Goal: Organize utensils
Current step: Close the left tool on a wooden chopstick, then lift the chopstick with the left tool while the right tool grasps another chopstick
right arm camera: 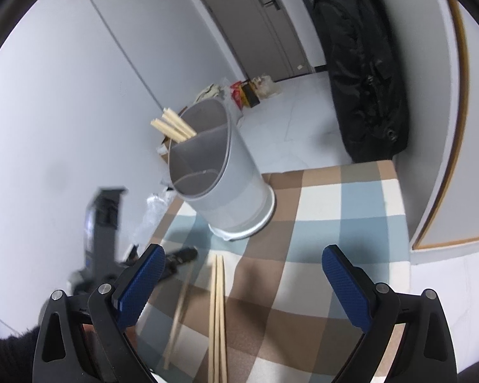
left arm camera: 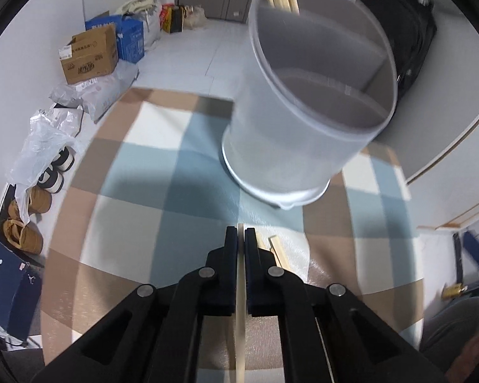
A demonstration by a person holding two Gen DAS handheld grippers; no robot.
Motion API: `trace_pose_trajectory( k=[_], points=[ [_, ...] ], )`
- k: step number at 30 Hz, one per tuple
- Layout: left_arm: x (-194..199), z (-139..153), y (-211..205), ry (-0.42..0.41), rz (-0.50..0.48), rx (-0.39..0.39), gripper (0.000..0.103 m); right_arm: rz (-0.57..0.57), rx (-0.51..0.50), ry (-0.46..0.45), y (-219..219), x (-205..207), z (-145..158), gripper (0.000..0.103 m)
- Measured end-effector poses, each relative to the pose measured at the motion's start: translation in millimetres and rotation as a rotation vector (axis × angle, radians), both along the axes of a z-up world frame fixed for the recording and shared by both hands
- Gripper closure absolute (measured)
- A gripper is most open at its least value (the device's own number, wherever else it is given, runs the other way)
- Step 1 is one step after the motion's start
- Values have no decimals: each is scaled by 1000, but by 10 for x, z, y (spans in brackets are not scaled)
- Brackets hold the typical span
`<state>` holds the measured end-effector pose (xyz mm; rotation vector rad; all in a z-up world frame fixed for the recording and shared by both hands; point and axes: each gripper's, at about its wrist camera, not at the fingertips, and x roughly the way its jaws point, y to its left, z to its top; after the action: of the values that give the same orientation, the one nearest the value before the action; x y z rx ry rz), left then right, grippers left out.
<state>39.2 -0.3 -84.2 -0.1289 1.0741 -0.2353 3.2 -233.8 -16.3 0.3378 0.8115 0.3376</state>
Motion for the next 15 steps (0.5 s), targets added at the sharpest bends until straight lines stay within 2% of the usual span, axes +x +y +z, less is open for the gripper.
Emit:
trace_pose_trajectory(
  k=[1, 3, 6, 7, 9, 15],
  points=[
    [-39, 59, 48, -21, 1, -10, 103, 14, -10, 10, 42, 18, -25, 10],
    [-49, 121, 106, -51, 6, -29, 103, 51, -35, 44, 139, 67, -96, 26],
    [-23, 154, 163, -76, 20, -63, 103, 121, -93, 99, 334, 144, -217, 42],
    [43, 154, 244, -86, 27, -76, 103, 145, -113, 114, 396, 162, -252, 43],
    [86, 165, 352, -103, 46, -109, 103, 192, -150, 130, 532, 199, -295, 52],
    [156, 182, 625, -117, 84, -204, 103, 279, -181, 180, 901, 387, -441, 62]
  ],
)
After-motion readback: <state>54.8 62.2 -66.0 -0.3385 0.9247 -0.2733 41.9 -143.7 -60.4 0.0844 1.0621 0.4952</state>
